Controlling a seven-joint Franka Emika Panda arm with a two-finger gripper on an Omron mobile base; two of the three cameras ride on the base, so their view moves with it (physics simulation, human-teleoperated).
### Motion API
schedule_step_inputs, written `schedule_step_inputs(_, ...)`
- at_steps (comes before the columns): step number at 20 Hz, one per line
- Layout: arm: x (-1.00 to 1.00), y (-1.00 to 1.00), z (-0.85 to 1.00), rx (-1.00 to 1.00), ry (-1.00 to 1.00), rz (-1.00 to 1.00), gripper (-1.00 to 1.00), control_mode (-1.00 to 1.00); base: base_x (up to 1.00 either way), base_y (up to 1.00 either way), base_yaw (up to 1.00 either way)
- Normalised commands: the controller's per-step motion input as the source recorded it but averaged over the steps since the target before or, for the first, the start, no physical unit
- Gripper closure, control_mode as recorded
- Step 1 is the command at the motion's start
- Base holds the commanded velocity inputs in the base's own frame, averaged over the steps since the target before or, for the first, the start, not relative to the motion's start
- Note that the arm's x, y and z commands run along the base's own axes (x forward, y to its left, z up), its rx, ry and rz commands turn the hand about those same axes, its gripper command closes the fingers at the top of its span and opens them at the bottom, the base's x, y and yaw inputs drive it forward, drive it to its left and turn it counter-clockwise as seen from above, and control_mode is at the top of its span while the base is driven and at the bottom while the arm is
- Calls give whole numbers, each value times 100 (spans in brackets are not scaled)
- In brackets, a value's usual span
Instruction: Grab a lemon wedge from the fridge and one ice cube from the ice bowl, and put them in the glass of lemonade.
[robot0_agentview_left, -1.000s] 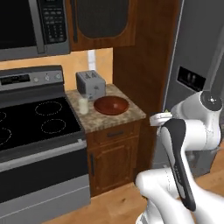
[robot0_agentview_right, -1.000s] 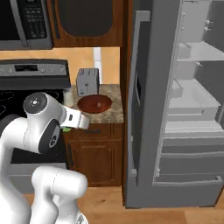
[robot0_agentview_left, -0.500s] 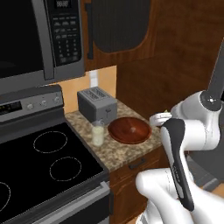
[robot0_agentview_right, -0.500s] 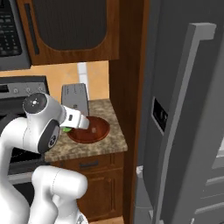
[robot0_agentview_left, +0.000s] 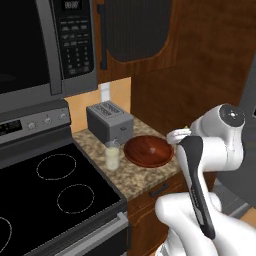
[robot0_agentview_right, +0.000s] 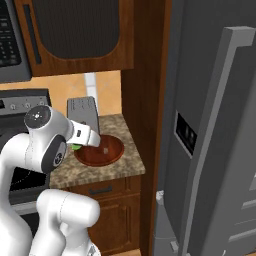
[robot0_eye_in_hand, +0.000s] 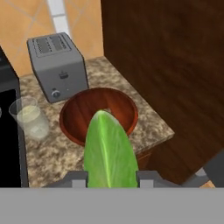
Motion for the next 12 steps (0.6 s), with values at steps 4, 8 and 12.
schedule_step_inputs(4, 0, 0, 0, 0, 0, 0, 100, -100, 0, 0, 0)
schedule_step_inputs(8, 0, 4, -6, 0, 0, 5, 100, -100, 0, 0, 0)
schedule_step_inputs(12, 1, 27, 0, -8, 1, 34, 100, -100, 0, 0, 0)
